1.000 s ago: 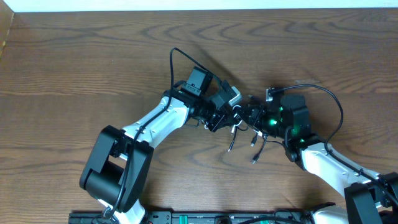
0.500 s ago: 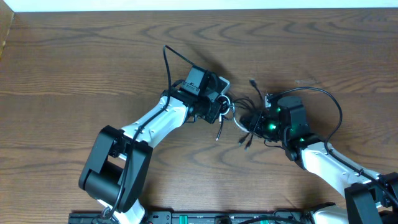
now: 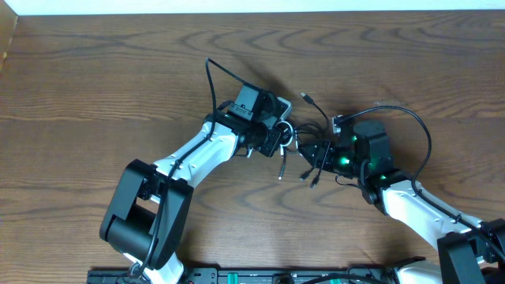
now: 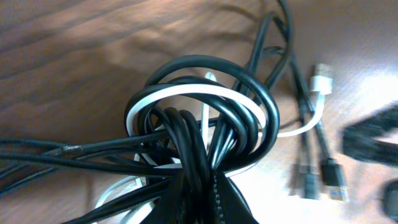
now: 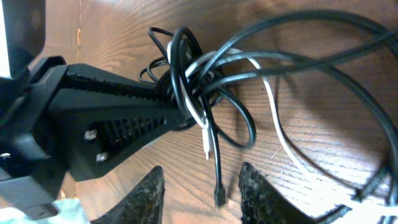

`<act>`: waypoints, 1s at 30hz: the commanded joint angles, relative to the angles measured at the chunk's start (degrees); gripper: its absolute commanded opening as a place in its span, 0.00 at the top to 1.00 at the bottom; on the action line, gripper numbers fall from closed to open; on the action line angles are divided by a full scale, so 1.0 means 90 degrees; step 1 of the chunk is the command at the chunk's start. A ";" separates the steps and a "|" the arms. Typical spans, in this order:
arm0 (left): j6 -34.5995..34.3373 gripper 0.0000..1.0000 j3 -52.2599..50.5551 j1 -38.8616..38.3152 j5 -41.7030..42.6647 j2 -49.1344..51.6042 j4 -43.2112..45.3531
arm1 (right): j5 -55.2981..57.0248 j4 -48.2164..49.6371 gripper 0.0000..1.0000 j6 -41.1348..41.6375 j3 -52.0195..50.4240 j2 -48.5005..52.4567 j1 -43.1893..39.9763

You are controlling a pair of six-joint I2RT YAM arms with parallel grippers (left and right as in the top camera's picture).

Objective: Untangle cables

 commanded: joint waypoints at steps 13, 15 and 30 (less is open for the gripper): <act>0.0274 0.92 0.0058 0.0010 0.2285 -0.0075 -0.0012 | 0.0670 0.0036 0.63 -0.0240 -0.0032 -0.0080 -0.0039; 0.0274 0.93 0.0058 0.0010 0.2288 -0.0075 -0.0012 | 0.0748 0.0056 0.64 -0.0238 -0.0032 -0.0080 -0.0039; 0.0423 0.92 0.0058 -0.0454 0.2278 -0.0075 0.0036 | 0.1207 0.0131 0.78 0.0027 -0.0032 -0.0080 0.0134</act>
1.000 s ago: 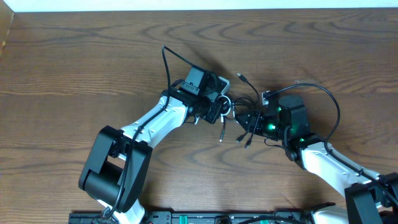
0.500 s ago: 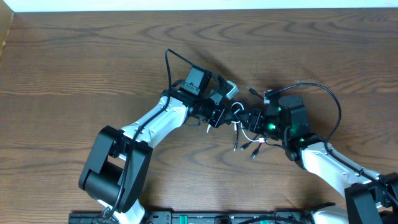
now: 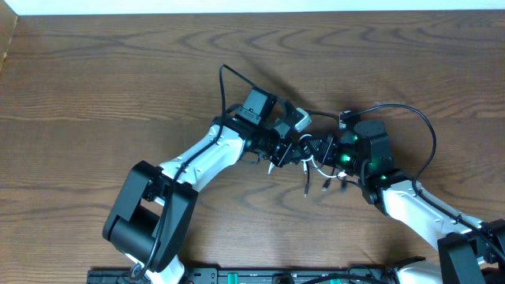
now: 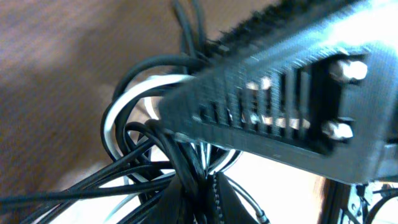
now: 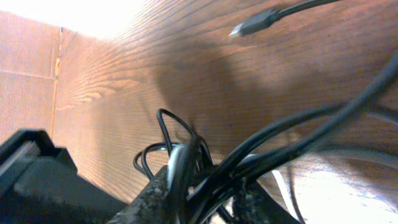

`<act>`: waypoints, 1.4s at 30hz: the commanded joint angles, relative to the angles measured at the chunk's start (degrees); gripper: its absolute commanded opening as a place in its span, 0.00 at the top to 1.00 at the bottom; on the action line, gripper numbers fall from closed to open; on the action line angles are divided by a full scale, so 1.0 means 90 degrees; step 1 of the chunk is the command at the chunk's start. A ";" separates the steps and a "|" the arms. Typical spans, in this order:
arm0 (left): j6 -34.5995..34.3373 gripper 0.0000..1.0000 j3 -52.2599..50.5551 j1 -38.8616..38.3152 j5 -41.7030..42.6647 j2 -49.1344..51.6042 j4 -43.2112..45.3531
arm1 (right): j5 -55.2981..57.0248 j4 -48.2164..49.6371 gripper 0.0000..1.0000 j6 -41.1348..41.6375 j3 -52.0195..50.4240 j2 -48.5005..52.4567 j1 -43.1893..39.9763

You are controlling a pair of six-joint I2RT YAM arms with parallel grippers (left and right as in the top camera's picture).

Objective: Untangle cables

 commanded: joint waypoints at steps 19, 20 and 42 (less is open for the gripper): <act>-0.0039 0.92 0.0058 -0.0063 -0.1651 -0.0075 0.0024 | 0.1127 -0.1129 0.99 0.0151 -0.0032 -0.0066 0.0236; -0.0044 0.92 0.0058 -0.0063 -0.1707 -0.0075 0.0024 | 0.1144 -0.1190 0.99 0.0151 -0.0032 -0.0066 0.0238; -0.1299 0.92 0.0058 -0.0061 -0.4690 -0.0075 -0.0092 | 0.1826 -0.2455 0.99 -0.0491 -0.0032 -0.0066 0.0231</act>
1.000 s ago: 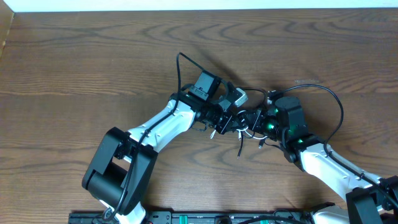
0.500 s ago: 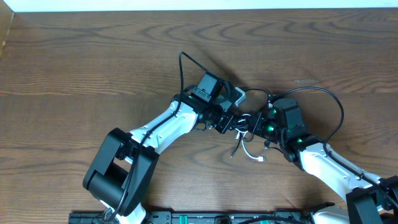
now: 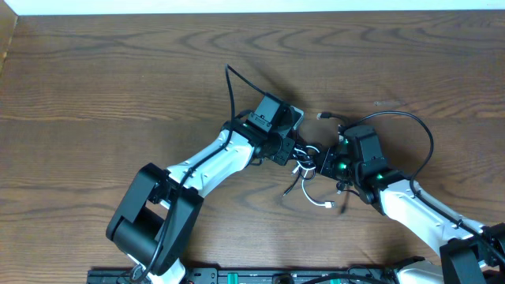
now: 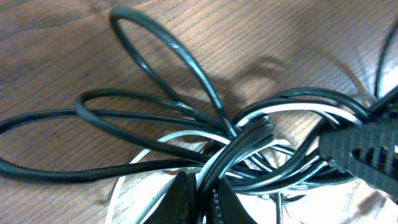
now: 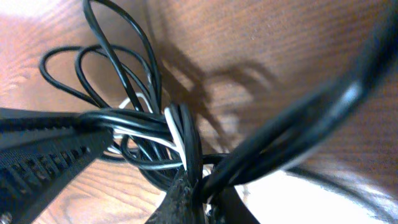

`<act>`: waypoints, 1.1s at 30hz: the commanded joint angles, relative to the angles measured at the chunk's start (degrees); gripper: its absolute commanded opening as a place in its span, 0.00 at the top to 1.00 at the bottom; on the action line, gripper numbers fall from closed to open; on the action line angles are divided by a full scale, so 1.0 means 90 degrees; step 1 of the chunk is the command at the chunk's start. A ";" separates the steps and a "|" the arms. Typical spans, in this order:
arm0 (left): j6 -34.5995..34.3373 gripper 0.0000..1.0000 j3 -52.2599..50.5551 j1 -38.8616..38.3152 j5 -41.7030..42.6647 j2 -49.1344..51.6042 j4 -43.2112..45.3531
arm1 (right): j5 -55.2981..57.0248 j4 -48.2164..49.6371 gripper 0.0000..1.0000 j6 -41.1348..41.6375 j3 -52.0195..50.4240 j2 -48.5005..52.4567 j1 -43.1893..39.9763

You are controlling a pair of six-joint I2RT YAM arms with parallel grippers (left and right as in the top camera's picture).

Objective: Untangle cables

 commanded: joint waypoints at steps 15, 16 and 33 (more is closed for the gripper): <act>-0.0554 0.93 0.0066 0.0294 -0.2263 -0.0080 -0.0151 | 0.1518 -0.1375 0.97 -0.0903 -0.0223 0.0044 -0.0471; -0.0605 0.92 0.0066 0.0294 -0.2331 -0.0080 -0.0155 | 0.1421 -0.1447 0.96 -0.0971 -0.0202 0.0044 -0.0561; 0.0148 0.91 0.0073 0.0291 -0.0743 -0.0083 -0.0063 | -0.2149 -0.1336 0.77 -0.1673 0.0566 0.0044 -0.1049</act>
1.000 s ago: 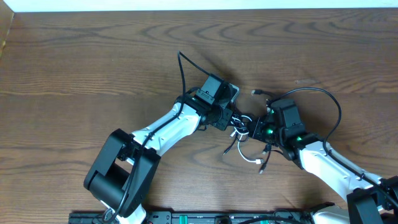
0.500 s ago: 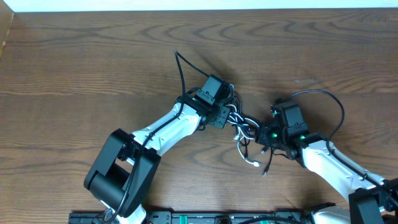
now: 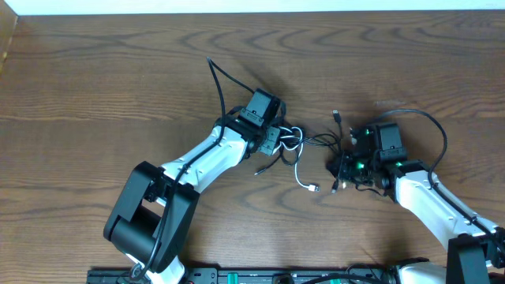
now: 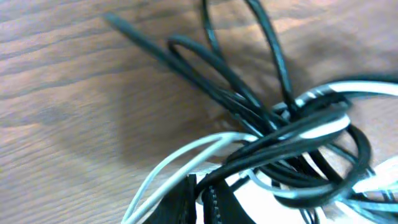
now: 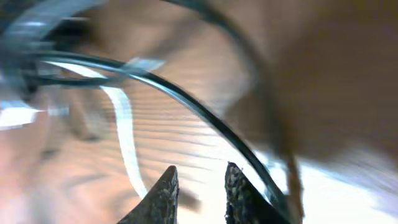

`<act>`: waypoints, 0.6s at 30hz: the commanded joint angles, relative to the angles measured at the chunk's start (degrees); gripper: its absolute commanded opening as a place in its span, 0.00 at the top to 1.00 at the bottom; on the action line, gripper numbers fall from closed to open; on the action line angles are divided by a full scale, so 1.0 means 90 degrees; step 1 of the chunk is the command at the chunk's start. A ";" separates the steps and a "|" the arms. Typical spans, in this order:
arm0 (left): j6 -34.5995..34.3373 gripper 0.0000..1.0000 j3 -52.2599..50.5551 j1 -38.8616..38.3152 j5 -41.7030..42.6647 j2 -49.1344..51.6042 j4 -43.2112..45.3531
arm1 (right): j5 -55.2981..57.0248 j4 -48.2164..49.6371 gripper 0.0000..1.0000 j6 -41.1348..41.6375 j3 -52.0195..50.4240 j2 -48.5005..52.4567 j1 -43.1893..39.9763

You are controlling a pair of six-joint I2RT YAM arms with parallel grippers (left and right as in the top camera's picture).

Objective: Untangle cables

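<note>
A knot of black and white cables [image 3: 290, 139] lies mid-table, with several loose ends trailing toward the right. My left gripper [image 3: 276, 140] is shut on it; the left wrist view shows the jaws [image 4: 200, 183] pinching black strands of the knot [image 4: 298, 130]. A white cable [image 3: 304, 180] curls out to a plug near the front. My right gripper [image 3: 339, 167] sits to the right of the knot, apart from it. In the blurred right wrist view it [image 5: 201, 168] is open and empty, with a black strand [image 5: 205, 118] and a white strand [image 5: 124, 118] ahead.
The wooden table [image 3: 118, 79] stretches around both arms. A black wiring loop [image 3: 432, 130] arches behind the right wrist, and another black lead [image 3: 217, 79] rises behind the left wrist. A dark rail [image 3: 237, 276] runs along the front edge.
My right gripper has let go of the knot, opened and moved right, away from it. The left gripper, still shut on the cables, has shifted slightly left. The strands now lie more spread out.
First my left gripper held the knot while the right stood open beside it. Then the right jaws were around the strands, and later both grippers were shut on the knot close together. Now only the left holds it, and the right is open and apart.
</note>
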 commanded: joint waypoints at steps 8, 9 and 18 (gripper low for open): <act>0.0811 0.91 0.0073 -0.0005 0.2137 -0.0083 0.0121 | -0.1287 0.0440 0.72 0.0338 0.0131 0.0039 0.0051; 0.0811 0.91 0.0073 -0.0005 0.2237 -0.0083 0.0129 | -0.1263 0.0464 0.72 0.0440 0.0129 0.0039 0.0068; 0.0811 0.91 0.0073 -0.0010 0.2501 -0.0083 0.0155 | 0.0192 0.1022 0.67 0.1435 0.0126 0.0041 0.0432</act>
